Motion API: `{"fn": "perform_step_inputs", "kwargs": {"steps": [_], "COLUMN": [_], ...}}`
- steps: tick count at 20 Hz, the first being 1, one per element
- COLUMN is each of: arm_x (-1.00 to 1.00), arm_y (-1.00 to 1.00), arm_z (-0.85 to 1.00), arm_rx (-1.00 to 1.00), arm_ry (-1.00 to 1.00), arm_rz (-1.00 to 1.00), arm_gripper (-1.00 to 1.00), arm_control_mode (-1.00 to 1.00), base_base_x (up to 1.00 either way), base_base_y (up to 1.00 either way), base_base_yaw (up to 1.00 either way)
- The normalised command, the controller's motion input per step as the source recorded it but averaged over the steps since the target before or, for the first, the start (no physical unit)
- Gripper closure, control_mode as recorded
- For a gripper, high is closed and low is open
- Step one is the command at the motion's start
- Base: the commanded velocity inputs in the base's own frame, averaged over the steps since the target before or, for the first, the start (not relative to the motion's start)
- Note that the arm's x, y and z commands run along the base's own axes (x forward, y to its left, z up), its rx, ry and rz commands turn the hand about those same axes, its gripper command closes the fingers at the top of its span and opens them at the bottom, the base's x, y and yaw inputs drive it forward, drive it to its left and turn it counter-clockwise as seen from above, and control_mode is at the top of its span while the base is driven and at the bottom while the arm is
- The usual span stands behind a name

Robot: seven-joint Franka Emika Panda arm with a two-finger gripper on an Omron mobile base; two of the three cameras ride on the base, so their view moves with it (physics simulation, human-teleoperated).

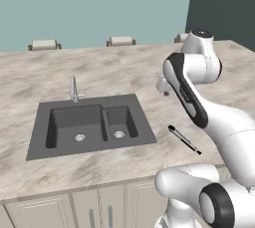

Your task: Pick up the tongs from the counter and place them near the plate next to the oven.

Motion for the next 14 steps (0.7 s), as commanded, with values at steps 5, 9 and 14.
{"fn": "perform_step_inputs", "kwargs": {"steps": [5, 9, 14], "arm_x": [0.00, 0.00, 0.31], "arm_y": [-0.59, -0.45, -0.17], "arm_z": [-0.40, -0.71, -0.86], "arm_rx": [0.04, 0.00, 0.00], "arm_ry": [0.00, 0.17, 0.30], "arm_rz": [0.12, 0.04, 0.00], "arm_gripper": [-1.00, -1.00, -1.00], "arm_control_mode": [-1.00, -1.00, -1.00], "base_base_x": [0.00, 0.00, 0.00], "base_base_y": [0.00, 0.00, 0.00], "base_base_yaw": [0.00, 0.00, 0.00]}}
